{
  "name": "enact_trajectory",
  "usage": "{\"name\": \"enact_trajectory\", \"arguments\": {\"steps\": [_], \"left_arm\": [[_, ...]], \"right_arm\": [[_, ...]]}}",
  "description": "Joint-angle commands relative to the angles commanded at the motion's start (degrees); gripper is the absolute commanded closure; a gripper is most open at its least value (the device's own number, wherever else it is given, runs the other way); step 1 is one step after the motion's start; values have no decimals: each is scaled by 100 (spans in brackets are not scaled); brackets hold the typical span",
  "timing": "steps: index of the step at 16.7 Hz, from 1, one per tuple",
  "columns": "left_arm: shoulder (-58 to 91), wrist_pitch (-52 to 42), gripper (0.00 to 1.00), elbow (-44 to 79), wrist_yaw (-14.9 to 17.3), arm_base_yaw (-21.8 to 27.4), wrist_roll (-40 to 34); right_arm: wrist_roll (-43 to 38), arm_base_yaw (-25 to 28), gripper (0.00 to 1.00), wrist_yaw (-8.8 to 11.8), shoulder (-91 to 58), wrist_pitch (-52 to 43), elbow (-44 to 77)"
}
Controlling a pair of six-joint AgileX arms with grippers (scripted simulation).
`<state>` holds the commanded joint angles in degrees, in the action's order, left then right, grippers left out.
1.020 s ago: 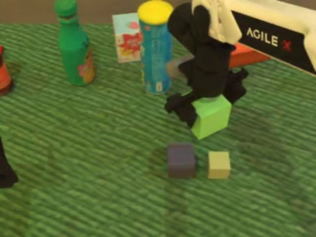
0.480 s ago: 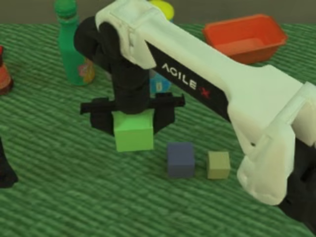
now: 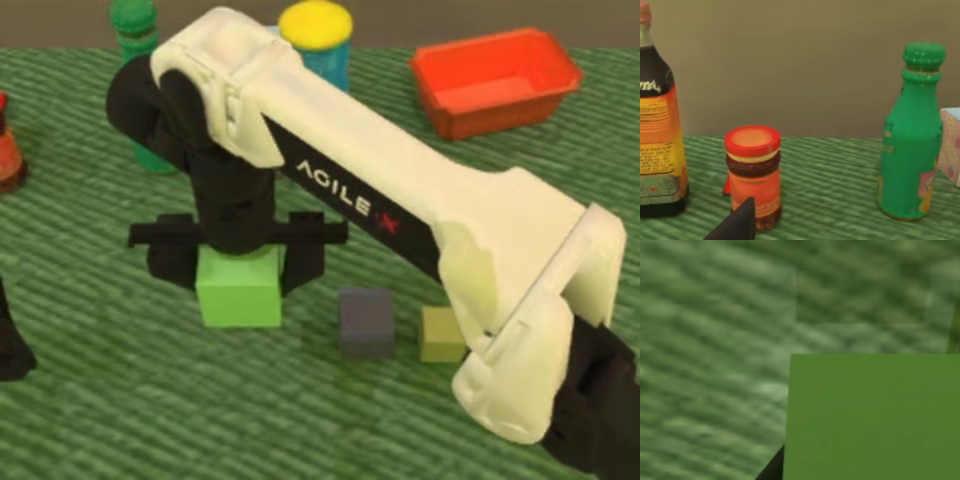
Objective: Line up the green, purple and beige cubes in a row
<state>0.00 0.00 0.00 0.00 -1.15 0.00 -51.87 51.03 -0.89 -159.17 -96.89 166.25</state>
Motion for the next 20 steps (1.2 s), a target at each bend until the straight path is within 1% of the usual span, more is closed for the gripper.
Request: {"name": "enact_trajectory", "arguments": {"steps": [3,5,13,15,19,20], "left_arm": [[0,0,0,0,0,0,0],[0,0,0,0,0,0,0],[0,0,0,0,0,0,0],[0,0,0,0,0,0,0],[0,0,0,0,0,0,0],[0,0,0,0,0,0,0]], "right_arm": [[2,-25,100,8,53,98,-99],[4,-27,100,6,161,378,-433],[-10,4,100,13,716,2097,-2873],[-14,17,100,12,784,2338,-3135],[-14,20,100,11,795,2377,-3173],[-14,20,92,11,795,2377,-3173]]}}
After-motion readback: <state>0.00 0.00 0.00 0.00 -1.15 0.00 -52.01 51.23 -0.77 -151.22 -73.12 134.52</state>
